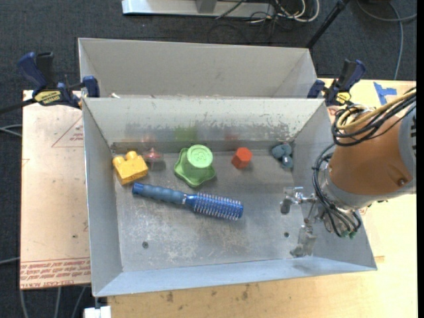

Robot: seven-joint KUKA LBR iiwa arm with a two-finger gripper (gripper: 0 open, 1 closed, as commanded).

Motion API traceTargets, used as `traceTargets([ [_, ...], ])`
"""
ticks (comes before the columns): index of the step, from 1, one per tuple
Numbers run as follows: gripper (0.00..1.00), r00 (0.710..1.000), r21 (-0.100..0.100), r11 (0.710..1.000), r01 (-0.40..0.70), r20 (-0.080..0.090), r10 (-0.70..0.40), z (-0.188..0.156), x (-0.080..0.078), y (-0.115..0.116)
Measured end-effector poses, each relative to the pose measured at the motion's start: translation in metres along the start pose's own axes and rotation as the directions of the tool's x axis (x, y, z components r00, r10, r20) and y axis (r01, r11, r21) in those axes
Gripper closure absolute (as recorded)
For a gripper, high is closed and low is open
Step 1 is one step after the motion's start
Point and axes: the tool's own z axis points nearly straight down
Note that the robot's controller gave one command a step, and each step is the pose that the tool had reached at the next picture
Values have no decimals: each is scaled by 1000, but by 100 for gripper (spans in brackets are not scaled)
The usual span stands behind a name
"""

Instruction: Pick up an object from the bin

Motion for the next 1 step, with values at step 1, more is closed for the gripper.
traceTargets([
  [1,0,998,-4,998,65,4,-65,1,-26,83],
])
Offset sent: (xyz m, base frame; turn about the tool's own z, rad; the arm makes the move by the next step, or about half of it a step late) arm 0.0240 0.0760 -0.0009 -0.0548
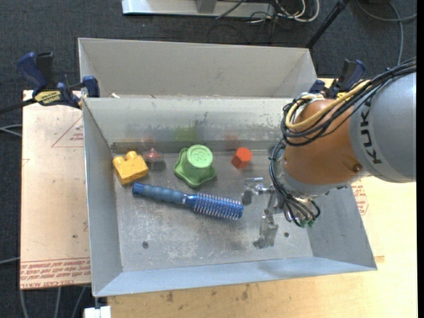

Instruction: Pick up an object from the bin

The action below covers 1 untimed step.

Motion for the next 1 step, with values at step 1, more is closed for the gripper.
traceTargets([
  [1,0,1000,2,1000,-30,-2,30,73,-59,26],
])
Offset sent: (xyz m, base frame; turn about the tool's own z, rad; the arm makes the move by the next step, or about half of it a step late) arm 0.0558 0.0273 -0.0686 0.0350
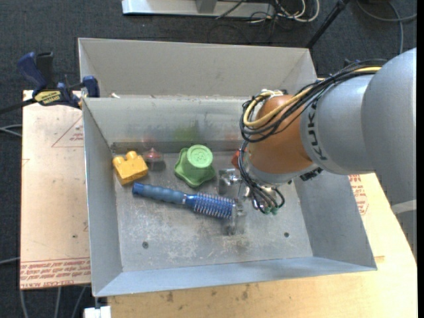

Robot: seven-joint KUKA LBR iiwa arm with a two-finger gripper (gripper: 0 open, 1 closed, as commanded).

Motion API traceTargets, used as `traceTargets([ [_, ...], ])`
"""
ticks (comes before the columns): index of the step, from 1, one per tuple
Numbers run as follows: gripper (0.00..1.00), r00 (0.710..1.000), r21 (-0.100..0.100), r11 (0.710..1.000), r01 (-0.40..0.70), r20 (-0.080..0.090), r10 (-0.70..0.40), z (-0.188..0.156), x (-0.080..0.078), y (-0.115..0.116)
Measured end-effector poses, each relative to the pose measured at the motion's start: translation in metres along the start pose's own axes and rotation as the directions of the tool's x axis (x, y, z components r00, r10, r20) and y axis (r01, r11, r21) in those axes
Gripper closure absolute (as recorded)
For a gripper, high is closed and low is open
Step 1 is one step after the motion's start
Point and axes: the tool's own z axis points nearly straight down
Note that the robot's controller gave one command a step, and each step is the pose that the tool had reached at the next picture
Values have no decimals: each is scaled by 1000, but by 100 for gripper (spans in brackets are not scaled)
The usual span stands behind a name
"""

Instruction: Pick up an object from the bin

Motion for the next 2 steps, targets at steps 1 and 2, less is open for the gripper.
traceTargets([
  [1,100,1000,2,1000,-3,0,3,-4,1,-2],
  [2,100,905,4,905,426,0,-426,-44,5,-32],
])
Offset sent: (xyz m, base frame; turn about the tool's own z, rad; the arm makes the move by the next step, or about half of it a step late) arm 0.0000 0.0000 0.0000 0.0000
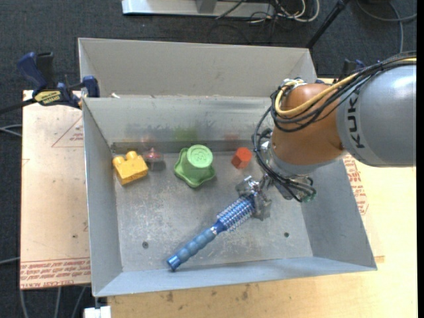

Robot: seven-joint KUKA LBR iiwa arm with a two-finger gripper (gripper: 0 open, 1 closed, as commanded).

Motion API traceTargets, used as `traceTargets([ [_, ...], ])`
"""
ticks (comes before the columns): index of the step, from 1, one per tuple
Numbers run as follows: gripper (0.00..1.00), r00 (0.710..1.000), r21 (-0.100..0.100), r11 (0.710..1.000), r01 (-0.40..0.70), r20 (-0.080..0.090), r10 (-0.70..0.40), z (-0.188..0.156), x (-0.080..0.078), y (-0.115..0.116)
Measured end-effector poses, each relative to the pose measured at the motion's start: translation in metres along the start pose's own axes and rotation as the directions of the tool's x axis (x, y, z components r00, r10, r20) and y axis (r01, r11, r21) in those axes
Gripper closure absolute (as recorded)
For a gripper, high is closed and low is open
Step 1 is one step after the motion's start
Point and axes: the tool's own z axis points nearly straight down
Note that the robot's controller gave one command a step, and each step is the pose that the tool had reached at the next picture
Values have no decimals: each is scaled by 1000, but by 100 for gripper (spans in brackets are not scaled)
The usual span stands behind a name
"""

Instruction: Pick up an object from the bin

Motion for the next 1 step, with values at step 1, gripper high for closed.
traceTargets([
  [1,100,1000,2,1000,22,7,-22,-154,-12,17],
])
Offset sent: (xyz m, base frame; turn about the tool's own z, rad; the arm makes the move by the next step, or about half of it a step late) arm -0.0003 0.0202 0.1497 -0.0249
